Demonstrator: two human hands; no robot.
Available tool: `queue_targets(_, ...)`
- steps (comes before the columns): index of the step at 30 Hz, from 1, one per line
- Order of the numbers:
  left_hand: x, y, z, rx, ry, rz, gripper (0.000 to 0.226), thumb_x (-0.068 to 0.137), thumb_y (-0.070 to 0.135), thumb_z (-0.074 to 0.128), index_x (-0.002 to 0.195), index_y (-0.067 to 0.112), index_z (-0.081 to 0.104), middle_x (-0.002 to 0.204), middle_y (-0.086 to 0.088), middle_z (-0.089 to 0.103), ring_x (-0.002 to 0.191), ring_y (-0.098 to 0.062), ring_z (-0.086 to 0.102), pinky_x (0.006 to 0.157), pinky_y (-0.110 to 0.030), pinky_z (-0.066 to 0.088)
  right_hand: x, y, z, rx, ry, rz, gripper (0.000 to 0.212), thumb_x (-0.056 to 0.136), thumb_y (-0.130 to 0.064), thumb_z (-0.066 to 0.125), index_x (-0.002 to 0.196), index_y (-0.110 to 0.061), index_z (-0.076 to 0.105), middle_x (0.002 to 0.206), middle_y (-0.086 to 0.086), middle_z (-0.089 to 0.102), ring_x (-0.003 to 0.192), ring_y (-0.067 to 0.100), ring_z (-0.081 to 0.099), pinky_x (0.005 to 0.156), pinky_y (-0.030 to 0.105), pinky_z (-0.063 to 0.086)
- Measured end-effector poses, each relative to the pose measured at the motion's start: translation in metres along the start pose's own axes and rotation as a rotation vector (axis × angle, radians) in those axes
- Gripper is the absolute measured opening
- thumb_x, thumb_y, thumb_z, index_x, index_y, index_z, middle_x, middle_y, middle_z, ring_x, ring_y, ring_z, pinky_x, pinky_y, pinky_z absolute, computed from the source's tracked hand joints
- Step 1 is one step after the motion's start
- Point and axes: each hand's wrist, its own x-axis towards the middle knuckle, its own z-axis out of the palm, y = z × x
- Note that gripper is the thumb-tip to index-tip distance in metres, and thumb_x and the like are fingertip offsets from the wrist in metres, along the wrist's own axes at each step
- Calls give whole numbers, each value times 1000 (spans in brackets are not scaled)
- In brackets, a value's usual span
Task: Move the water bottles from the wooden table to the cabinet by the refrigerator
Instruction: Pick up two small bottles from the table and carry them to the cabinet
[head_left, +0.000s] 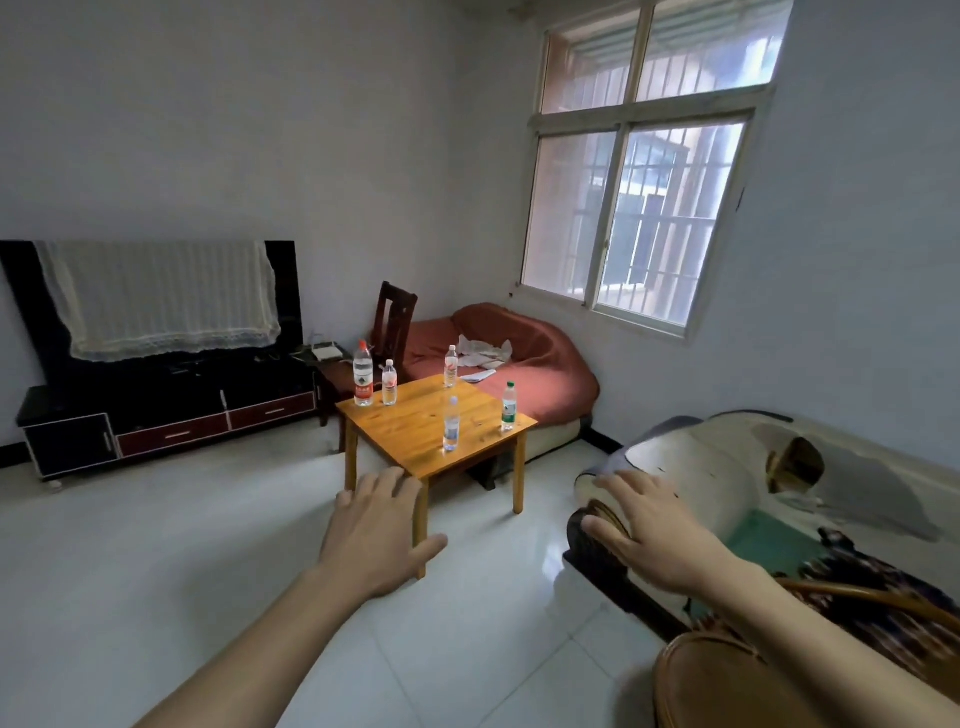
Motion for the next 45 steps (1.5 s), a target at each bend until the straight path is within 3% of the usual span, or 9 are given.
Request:
queue_targets(11,189,-7,63,6,-61,17,74,82,78,44,140,32,41,145,7,43,132,-17,40,104,-41,42,175,76,50,37,46,38,58,95,-62,41,143,-30,39,148,-5,39,137,21,33,107,41,37)
queue_targets(21,391,6,103,-37,-65,-37,75,79,79,48,139,33,44,143,8,45,129,-16,43,99,-37,45,354,161,64,106,41,46,58,96,-61,40,144,-30,38,150,-4,39,139,20,33,108,41,38)
queue_targets(29,522,-6,165,-73,-131,22,75,83,74,52,142,29,41,145,6,43,132,-16,41,102,-36,44,476,202,89,97,100,58,55,98,-54,43,145,-26,41,151,-6,39,140,17,30,110,35,35)
queue_targets(39,709,-46,231,-219,-133,75,72,80,78,50,135,31,47,140,9,47,128,-15,44,97,-35,46,633,228,125,50,27,176,60,95,-62,41,147,-31,37,153,-7,36,143,19,28,111,38,36)
queue_targets(45,791,-33,285,-213,-250,122,72,79,79,48,135,32,46,140,9,46,126,-13,45,99,-35,47,706,273,146,35,-35,221,60,95,-65,37,147,-36,35,155,-8,34,143,19,28,111,41,36)
